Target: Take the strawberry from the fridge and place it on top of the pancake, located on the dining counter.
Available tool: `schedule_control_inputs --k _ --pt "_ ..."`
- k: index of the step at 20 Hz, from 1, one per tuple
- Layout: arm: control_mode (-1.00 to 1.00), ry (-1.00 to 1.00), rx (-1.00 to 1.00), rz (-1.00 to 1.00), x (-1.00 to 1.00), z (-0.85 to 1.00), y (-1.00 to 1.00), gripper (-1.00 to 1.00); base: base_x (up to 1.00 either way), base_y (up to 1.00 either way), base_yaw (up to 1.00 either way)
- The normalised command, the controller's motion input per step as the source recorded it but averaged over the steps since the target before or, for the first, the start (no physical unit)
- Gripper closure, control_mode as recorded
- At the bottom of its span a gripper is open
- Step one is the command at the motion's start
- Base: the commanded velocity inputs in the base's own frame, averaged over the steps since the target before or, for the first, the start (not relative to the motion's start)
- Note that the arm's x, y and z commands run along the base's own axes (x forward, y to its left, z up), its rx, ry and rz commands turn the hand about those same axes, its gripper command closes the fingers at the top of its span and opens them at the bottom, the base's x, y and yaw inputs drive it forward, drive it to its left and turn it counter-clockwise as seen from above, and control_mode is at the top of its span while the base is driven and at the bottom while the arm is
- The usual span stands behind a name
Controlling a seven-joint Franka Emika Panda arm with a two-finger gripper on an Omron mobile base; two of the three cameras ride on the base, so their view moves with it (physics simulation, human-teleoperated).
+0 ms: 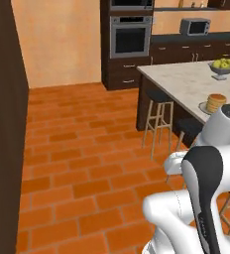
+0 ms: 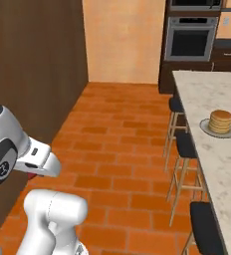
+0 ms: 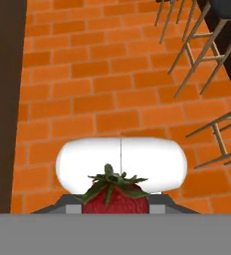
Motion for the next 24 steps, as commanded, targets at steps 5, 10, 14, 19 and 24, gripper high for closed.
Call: schedule_control_inputs --k 5,10,14,19,24 --pt "1.00 0.00 0.00 0.00 0.00 0.00 0.00 1.00 1.00 0.21 -0.66" --pt "1.00 0.00 0.00 0.00 0.00 0.00 0.00 1.00 1.00 0.24 -0.66" --pt "1.00 0.00 0.00 0.00 0.00 0.00 0.00 1.00 0.98 0.24 -0.67" --pt "1.00 0.00 0.00 0.00 0.00 0.00 0.00 1.00 0.94 0.19 -0.69" --pt "1.00 0.00 0.00 0.00 0.00 0.00 0.00 1.00 0.75 0.27 -0.77"
